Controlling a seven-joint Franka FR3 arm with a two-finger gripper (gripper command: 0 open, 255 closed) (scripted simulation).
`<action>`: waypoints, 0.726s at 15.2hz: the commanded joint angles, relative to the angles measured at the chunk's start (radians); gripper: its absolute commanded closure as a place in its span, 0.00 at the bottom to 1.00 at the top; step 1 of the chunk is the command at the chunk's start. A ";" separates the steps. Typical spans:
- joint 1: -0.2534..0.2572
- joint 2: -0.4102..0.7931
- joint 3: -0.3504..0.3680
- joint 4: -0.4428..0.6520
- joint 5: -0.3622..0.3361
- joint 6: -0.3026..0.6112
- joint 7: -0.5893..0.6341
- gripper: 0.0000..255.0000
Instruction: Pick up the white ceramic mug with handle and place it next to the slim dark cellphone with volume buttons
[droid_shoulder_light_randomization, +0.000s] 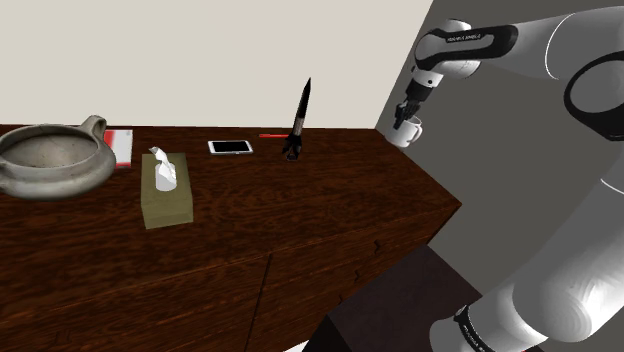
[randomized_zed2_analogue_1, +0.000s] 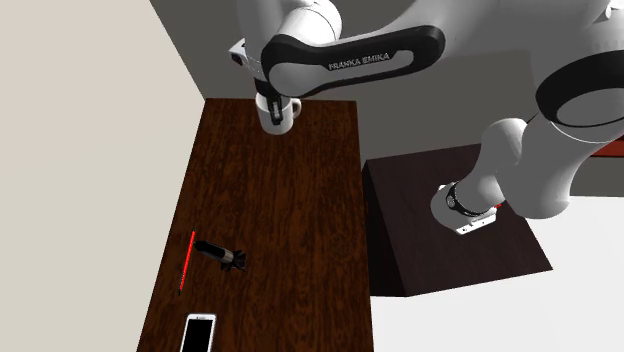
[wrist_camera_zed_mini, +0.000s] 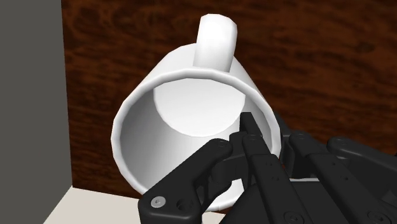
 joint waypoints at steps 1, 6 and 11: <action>0.001 -0.008 -0.001 0.018 -0.004 -0.026 0.003 1.00; 0.000 -0.014 -0.002 0.078 -0.007 -0.091 0.006 1.00; 0.040 -0.020 0.025 0.096 -0.018 -0.111 0.077 1.00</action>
